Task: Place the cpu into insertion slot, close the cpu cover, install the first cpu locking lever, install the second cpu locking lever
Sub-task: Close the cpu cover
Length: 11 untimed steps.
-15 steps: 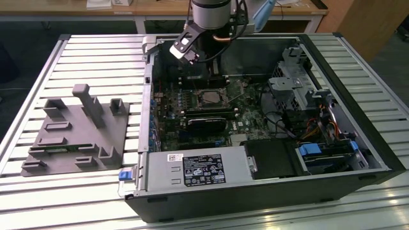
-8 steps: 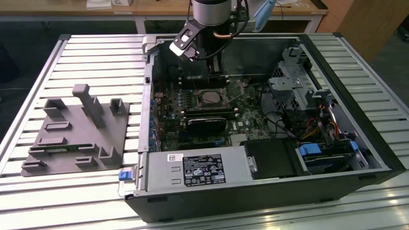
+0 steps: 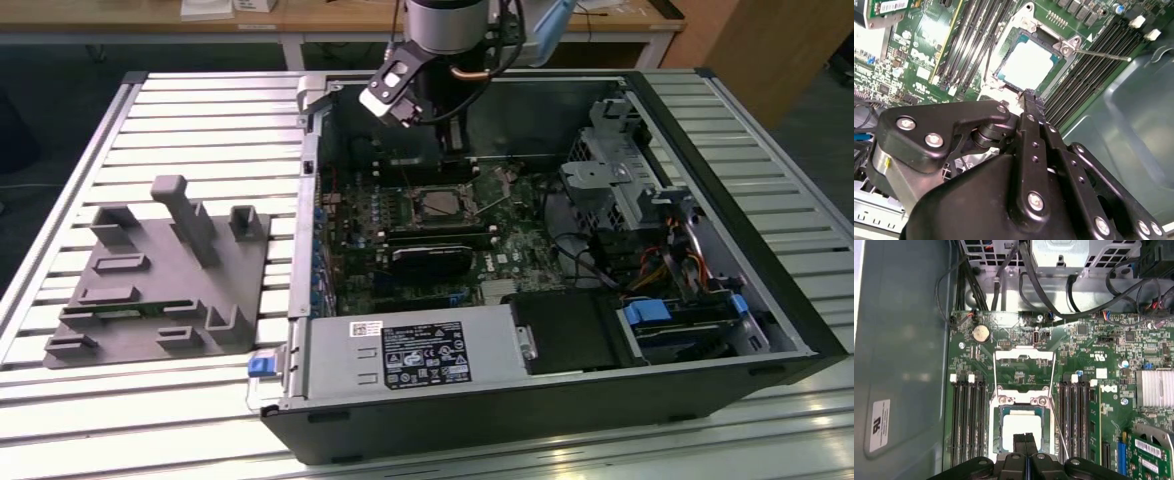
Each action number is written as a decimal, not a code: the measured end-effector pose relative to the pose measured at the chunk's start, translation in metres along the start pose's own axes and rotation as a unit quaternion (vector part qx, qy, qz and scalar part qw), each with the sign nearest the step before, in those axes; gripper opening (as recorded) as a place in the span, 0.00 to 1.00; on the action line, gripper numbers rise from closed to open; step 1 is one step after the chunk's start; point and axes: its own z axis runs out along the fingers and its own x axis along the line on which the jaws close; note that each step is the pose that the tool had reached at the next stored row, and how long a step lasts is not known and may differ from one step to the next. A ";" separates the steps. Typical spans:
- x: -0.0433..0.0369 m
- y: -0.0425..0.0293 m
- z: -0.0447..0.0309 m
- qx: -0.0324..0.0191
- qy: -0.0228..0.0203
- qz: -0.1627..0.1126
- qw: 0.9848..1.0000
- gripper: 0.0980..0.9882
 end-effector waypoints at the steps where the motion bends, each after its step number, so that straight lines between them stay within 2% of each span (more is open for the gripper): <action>1: 0.0000 0.0010 0.0001 0.000 0.000 0.000 1.000 0.01; 11: 0.0001 0.0102 0.0011 0.000 0.000 0.000 1.000 0.01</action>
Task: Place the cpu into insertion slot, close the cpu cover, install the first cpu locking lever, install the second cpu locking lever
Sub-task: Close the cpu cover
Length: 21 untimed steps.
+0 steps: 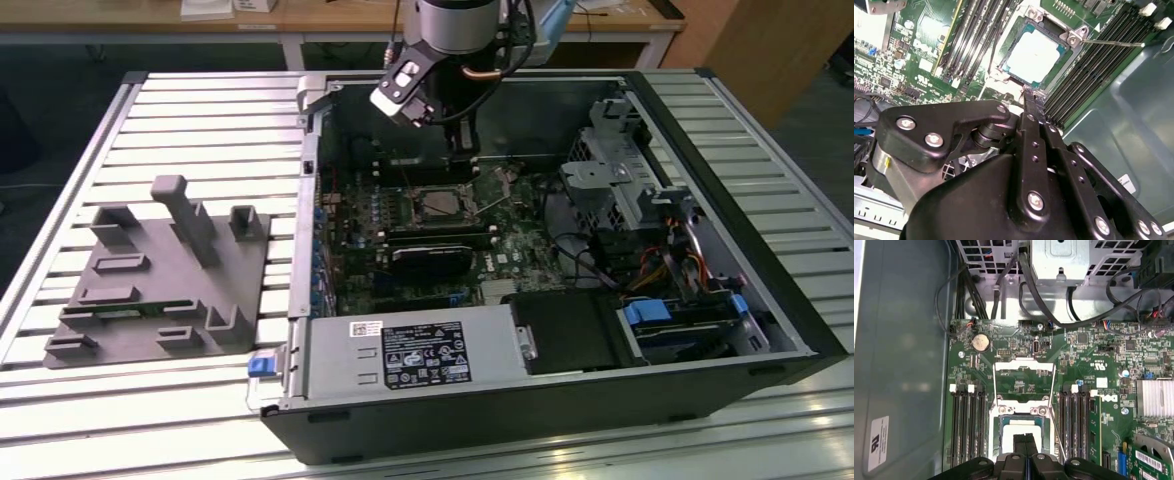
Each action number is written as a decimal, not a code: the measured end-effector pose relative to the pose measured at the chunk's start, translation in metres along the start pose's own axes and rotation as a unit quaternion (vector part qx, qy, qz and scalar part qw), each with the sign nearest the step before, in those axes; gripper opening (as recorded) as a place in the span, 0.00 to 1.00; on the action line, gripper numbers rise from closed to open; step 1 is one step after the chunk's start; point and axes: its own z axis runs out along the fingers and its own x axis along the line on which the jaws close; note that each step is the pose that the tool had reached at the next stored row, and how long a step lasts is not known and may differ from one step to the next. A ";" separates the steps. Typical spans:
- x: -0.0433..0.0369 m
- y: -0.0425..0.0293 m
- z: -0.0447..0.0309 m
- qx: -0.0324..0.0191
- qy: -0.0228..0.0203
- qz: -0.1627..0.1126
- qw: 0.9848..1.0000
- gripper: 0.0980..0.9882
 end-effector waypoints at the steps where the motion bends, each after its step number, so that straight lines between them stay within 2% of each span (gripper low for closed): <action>1: 0.0000 0.0009 0.0001 0.000 0.000 0.000 1.000 0.01; 21: 0.0001 0.0192 0.0020 0.000 0.000 0.000 1.000 0.01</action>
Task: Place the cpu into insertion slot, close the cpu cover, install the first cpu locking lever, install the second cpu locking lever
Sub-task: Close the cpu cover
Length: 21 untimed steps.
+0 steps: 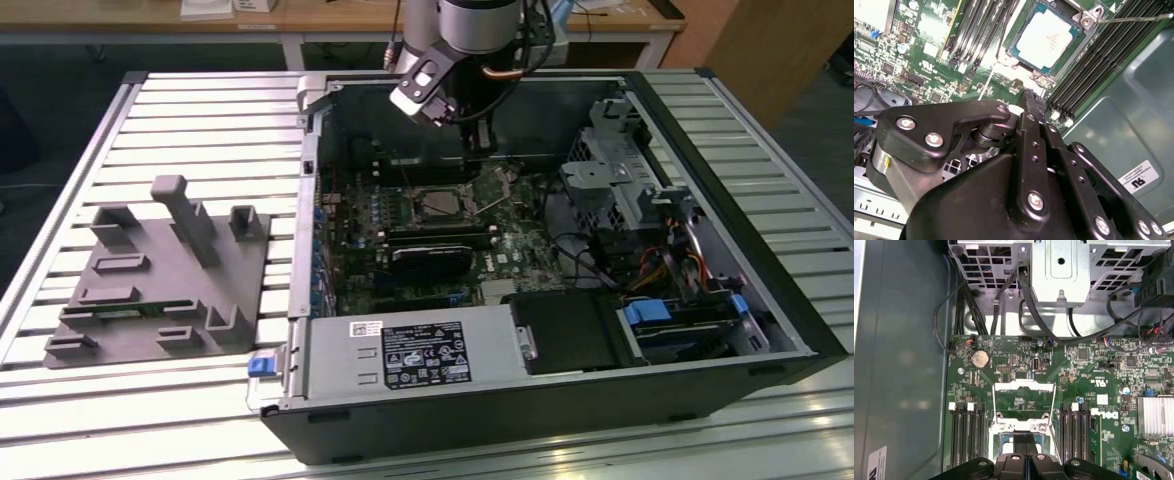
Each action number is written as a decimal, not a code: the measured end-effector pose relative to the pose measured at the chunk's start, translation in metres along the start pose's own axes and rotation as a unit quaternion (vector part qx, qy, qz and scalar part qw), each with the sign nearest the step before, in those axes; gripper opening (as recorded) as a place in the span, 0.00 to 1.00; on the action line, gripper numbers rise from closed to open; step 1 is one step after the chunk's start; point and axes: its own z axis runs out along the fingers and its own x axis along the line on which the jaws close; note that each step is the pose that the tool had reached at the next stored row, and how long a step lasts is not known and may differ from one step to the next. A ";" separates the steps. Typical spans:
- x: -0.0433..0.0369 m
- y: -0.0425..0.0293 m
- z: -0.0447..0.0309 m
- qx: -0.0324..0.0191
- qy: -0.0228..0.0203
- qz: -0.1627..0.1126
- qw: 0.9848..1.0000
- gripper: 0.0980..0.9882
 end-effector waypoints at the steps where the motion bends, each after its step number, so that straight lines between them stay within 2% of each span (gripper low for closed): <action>1: 0.0000 0.0008 0.0001 0.000 0.000 0.000 1.000 0.01; 14: 0.0000 0.0131 0.0014 0.000 0.000 0.000 1.000 0.01; 21: 0.0002 0.0235 0.0024 0.000 0.000 0.000 1.000 0.01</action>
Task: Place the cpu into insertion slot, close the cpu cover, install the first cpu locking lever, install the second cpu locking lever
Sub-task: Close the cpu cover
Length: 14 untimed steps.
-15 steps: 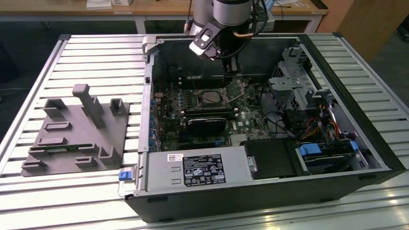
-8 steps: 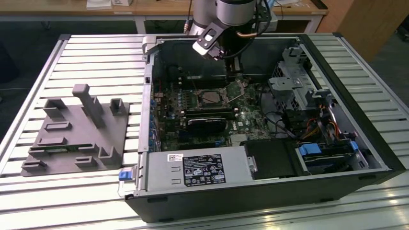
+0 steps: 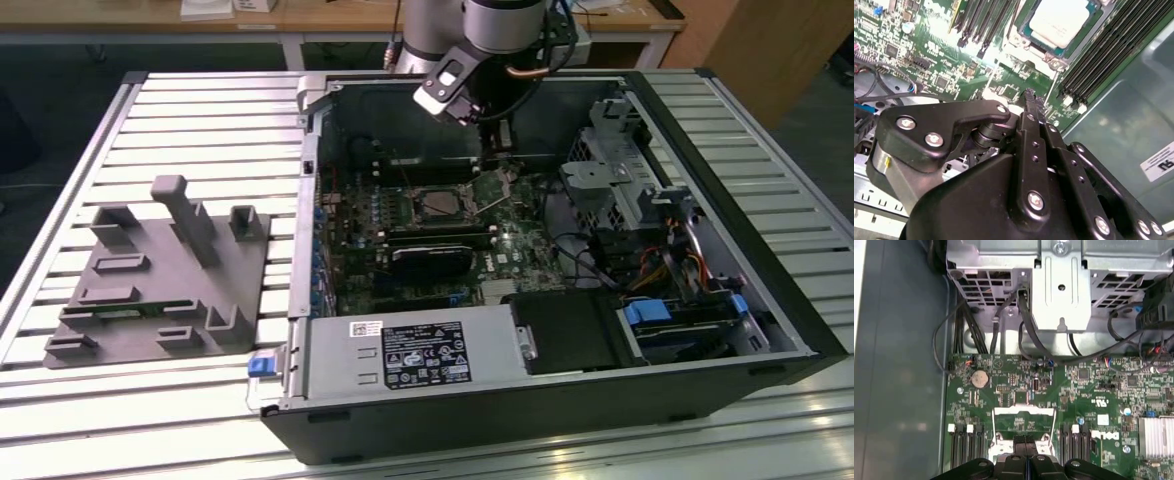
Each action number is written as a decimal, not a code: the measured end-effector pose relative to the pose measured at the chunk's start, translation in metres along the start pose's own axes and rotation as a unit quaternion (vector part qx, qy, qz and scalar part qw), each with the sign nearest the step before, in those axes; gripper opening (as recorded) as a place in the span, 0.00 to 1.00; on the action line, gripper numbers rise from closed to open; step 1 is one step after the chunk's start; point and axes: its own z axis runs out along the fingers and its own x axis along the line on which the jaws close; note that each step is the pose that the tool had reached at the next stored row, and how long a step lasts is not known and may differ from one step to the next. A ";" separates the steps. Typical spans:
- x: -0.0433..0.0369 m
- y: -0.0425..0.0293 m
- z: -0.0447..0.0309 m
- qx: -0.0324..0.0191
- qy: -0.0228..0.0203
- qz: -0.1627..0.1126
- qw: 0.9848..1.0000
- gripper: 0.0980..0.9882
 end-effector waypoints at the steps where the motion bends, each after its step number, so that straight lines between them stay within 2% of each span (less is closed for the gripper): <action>1: 0.0000 0.0013 0.0001 0.000 0.000 0.000 1.000 0.01; 2: 0.0001 0.0082 0.0008 0.000 0.000 0.000 1.000 0.01; 10: 0.0001 0.0174 0.0023 0.000 0.000 0.000 1.000 0.01; 14: 0.0003 0.0248 0.0042 0.000 0.000 0.000 1.000 0.01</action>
